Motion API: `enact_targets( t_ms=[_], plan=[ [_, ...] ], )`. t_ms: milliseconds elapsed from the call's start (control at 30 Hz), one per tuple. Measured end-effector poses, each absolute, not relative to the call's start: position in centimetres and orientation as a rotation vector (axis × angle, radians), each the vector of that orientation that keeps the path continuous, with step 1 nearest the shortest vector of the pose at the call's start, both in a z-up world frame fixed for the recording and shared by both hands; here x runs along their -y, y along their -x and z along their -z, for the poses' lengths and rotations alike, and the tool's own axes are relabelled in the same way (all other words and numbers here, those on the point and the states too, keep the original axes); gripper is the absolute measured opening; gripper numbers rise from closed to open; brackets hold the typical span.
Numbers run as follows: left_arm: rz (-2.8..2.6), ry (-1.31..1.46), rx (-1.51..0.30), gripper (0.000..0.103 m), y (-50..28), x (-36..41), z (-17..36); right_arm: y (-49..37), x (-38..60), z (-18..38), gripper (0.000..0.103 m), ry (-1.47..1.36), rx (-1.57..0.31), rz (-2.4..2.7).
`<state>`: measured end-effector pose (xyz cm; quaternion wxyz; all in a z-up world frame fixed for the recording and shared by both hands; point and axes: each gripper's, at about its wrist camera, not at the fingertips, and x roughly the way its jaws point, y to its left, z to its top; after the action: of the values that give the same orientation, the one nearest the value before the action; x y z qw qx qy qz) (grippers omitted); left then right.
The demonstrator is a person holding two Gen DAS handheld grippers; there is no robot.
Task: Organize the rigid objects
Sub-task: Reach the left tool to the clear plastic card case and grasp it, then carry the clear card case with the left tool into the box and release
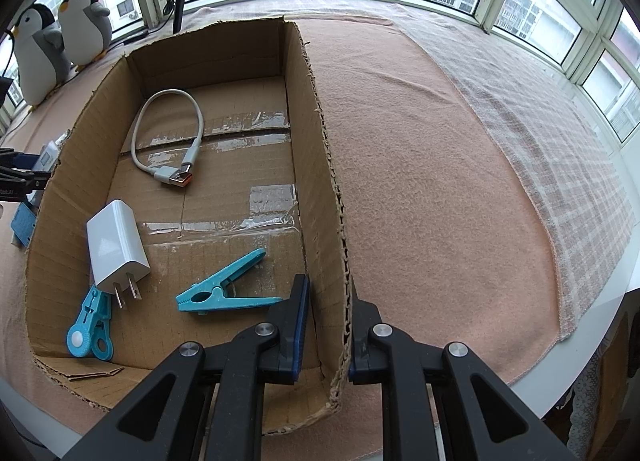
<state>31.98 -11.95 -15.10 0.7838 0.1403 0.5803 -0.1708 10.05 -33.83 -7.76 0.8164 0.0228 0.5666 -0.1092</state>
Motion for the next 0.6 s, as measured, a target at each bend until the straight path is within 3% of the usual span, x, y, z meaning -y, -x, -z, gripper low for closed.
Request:
enact_targets(
  t_ms=[600],
  plan=[
    [0.392,-0.358,-1.177,0.074,-29.5,13.4,12.2,-10.2,33.7,7.8,0.015,-0.048,-1.206,0.235]
  ],
)
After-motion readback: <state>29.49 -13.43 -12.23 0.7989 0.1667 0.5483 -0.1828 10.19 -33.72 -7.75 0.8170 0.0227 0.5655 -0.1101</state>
